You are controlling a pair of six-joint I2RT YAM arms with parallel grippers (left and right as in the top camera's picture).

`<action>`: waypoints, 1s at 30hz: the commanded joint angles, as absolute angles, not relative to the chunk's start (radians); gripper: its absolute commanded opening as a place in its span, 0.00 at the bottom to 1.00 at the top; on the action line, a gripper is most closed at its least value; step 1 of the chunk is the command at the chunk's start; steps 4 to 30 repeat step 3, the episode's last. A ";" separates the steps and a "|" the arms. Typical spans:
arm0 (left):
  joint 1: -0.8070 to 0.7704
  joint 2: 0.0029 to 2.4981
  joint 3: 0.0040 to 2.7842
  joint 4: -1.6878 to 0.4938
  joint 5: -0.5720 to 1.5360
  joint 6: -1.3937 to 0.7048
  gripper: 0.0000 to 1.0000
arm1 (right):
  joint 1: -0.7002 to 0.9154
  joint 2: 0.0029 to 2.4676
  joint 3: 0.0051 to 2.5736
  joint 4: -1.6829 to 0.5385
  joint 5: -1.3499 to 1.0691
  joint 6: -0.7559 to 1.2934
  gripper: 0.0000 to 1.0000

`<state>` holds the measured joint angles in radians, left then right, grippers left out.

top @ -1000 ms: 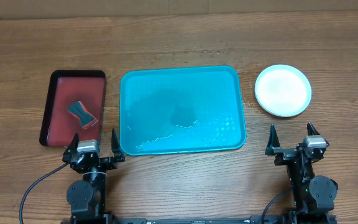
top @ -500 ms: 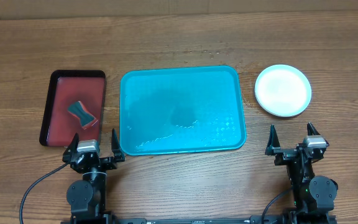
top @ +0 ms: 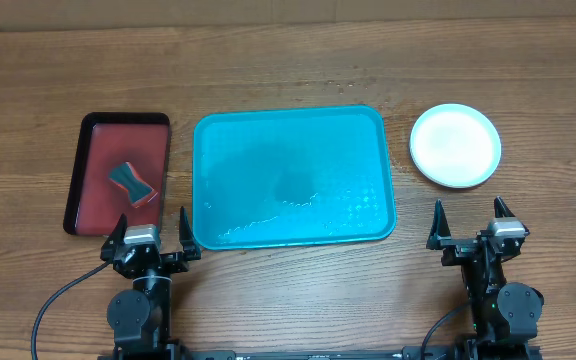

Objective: Clean dirty plates on tray and stack at the side

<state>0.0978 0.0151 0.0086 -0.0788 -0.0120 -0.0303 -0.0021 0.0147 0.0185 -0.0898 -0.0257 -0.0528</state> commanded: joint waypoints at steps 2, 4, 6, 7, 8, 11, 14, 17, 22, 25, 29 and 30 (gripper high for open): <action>0.097 0.005 0.005 -0.077 -0.022 -0.052 1.00 | -0.006 0.003 0.008 -0.084 -0.020 -0.057 1.00; 0.097 0.005 0.005 -0.077 -0.022 -0.052 1.00 | -0.006 0.003 0.008 -0.084 -0.020 -0.057 1.00; 0.097 0.005 0.005 -0.077 -0.022 -0.052 1.00 | -0.006 0.003 0.008 -0.084 -0.020 -0.057 1.00; 0.097 0.005 0.005 -0.077 -0.022 -0.052 1.00 | -0.006 0.003 0.008 -0.084 -0.020 -0.057 1.00; 0.097 0.005 0.005 -0.077 -0.022 -0.052 1.00 | -0.006 0.003 0.008 -0.084 -0.020 -0.057 1.00; 0.097 0.005 0.005 -0.077 -0.022 -0.052 1.00 | -0.006 0.003 0.008 -0.084 -0.020 -0.057 1.00; 0.097 0.005 0.005 -0.077 -0.022 -0.052 1.00 | -0.006 0.003 0.008 -0.084 -0.020 -0.057 1.00; 0.097 0.005 0.005 -0.077 -0.022 -0.052 1.00 | -0.006 0.003 0.008 -0.084 -0.020 -0.057 1.00; 0.097 0.005 0.005 -0.077 -0.022 -0.052 1.00 | -0.006 0.003 0.008 -0.084 -0.020 -0.057 1.00; 0.097 0.005 0.005 -0.077 -0.022 -0.052 1.00 | -0.006 0.003 0.008 -0.084 -0.020 -0.057 1.00; 0.097 0.005 0.005 -0.077 -0.022 -0.052 1.00 | -0.006 0.003 0.008 -0.084 -0.020 -0.057 1.00; 0.097 0.005 0.005 -0.077 -0.022 -0.052 1.00 | -0.006 0.003 0.008 -0.084 -0.020 -0.057 1.00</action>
